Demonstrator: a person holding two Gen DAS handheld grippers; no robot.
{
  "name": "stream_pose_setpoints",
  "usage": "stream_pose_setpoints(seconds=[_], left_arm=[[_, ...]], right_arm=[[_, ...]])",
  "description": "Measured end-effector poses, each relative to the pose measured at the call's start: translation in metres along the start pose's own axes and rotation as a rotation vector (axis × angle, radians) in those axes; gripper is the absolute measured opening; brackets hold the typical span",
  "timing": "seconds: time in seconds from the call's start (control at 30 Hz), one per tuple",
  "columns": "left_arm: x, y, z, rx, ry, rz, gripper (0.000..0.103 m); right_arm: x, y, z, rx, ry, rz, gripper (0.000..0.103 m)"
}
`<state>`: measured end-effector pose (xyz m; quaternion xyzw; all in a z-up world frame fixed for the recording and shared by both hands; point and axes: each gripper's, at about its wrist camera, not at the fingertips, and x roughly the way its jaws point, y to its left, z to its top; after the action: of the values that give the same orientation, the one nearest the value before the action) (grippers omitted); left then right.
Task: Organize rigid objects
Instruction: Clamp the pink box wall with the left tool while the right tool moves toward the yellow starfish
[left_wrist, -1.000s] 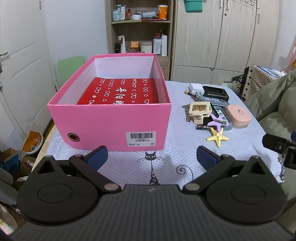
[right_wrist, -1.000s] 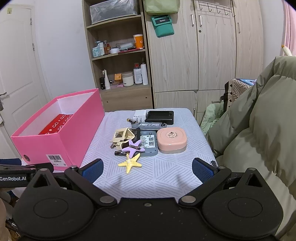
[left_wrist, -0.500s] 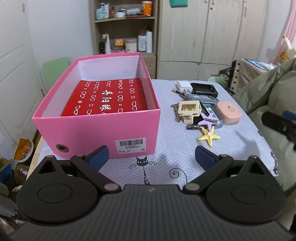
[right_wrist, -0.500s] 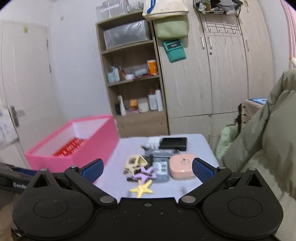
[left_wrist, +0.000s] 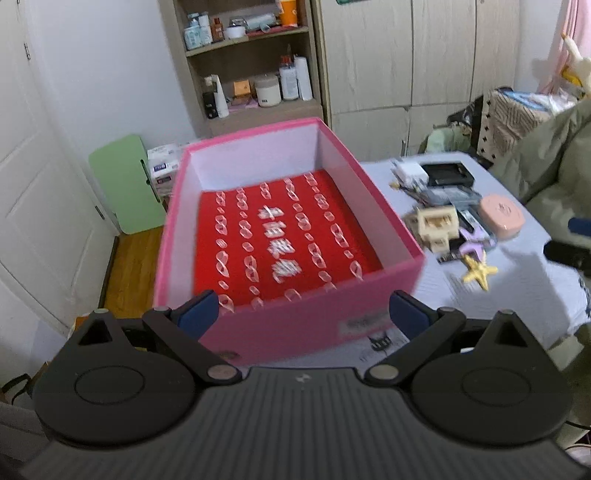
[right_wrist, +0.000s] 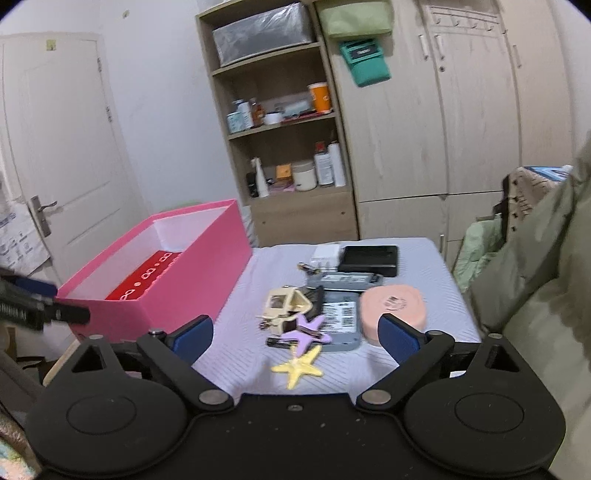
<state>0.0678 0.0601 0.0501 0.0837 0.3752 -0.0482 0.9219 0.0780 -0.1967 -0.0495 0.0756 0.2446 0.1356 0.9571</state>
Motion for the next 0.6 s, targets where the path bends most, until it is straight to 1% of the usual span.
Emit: stream_pose_setpoints(seconds=[0.13, 0.23, 0.3, 0.37, 0.4, 0.43, 0.5, 0.53, 0.6], left_arm=[[-0.001, 0.027, 0.019, -0.003, -0.009, -0.023, 0.1], [0.007, 0.048, 0.032, -0.021, 0.014, -0.058, 0.1], [0.015, 0.06, 0.039, -0.031, 0.03, -0.066, 0.1], [0.026, 0.072, 0.046, -0.028, 0.047, -0.042, 0.098], [0.031, 0.077, 0.048, -0.025, 0.058, -0.031, 0.096], [0.038, 0.082, 0.051, -0.023, 0.073, -0.021, 0.094], [0.053, 0.093, 0.055, -0.023, 0.112, -0.01, 0.081], [0.062, 0.098, 0.058, -0.025, 0.133, -0.009, 0.078], [0.075, 0.108, 0.061, -0.03, 0.157, -0.01, 0.069]], right_arm=[[0.012, 0.009, 0.011, -0.01, 0.02, 0.027, 0.091], [0.023, 0.015, 0.012, -0.044, 0.044, 0.023, 0.085], [0.035, 0.019, 0.009, -0.077, 0.088, -0.005, 0.078], [0.047, 0.019, 0.003, -0.089, 0.149, -0.03, 0.074], [0.052, 0.018, 0.001, -0.087, 0.176, -0.033, 0.07], [0.058, 0.017, -0.002, -0.081, 0.204, -0.036, 0.069], [0.067, 0.014, -0.006, -0.071, 0.246, -0.044, 0.066], [0.072, 0.013, -0.007, -0.068, 0.264, -0.05, 0.065], [0.082, 0.011, -0.008, -0.062, 0.299, -0.062, 0.064]])
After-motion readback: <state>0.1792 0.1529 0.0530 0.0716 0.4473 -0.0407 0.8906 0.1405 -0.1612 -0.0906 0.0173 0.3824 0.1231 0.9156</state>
